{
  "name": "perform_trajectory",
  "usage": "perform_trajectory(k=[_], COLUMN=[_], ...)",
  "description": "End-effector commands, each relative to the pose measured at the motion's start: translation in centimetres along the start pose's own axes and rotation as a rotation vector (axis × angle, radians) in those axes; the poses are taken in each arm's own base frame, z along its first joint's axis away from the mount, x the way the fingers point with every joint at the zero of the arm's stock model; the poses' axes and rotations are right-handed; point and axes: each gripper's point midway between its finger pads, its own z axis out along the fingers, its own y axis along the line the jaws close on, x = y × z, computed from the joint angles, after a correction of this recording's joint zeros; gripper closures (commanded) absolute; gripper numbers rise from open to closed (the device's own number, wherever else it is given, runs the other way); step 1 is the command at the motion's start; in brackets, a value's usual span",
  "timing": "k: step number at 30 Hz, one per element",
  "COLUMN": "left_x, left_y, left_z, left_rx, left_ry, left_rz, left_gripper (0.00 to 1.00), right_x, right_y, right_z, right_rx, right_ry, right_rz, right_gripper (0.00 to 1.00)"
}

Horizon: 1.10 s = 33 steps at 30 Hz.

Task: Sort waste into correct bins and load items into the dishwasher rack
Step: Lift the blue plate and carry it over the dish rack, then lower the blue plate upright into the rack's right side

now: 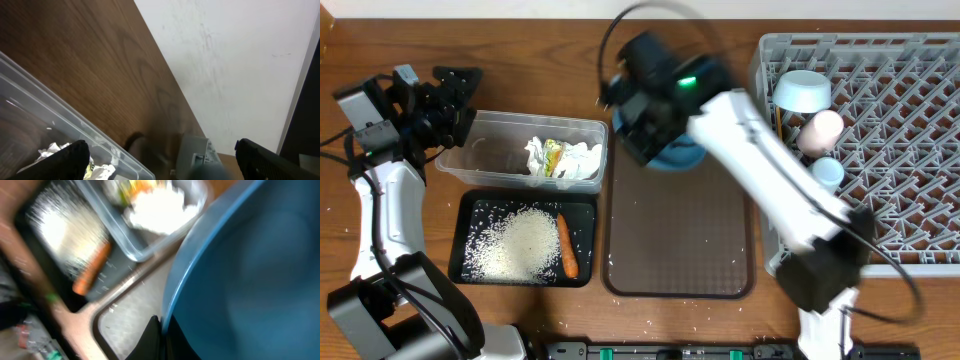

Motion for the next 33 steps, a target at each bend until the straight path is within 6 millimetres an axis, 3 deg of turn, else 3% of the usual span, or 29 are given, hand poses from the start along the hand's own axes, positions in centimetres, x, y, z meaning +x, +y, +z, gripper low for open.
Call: perform_trajectory(k=[1, 6, 9, 16, 19, 22, 27, 33], left_x=[0.1, 0.1, 0.1, 0.1, 0.1, 0.1, 0.1, 0.1], left_y=[-0.8, -0.8, -0.8, -0.8, -0.8, -0.8, -0.8, -0.8], left_z=[-0.6, -0.6, -0.6, -0.6, -0.6, -0.6, -0.6, -0.6], left_rx=[0.016, 0.016, 0.016, 0.016, 0.016, 0.016, 0.016, 0.016], left_ry=[-0.005, -0.005, -0.005, -0.005, -0.005, -0.005, -0.005, -0.005], left_rz=[0.005, 0.005, 0.005, 0.005, 0.005, 0.005, 0.005, 0.005], left_gripper=[0.05, 0.05, 0.05, 0.05, 0.05, 0.05, 0.05, 0.05], right_x=[-1.5, -0.1, 1.5, 6.9, 8.8, 10.7, 13.1, 14.7], right_y=[-0.9, -5.0, -8.2, -16.6, -19.7, -23.1, -27.9, -30.8], right_z=[-10.1, -18.5, -22.3, -28.4, -29.6, -29.6, -27.7, -25.1], right_rx=[-0.042, -0.098, -0.152, -0.207, -0.224, -0.248, -0.333, -0.425], right_ry=[-0.243, -0.443, -0.545, -0.763, -0.842, -0.886, -0.934, -0.966], right_rz=[-0.021, 0.072, 0.142, 0.247, 0.276, 0.349, 0.457, 0.528], right_gripper=[0.99, 0.99, 0.99, 0.99, 0.99, 0.99, 0.99, 0.99])
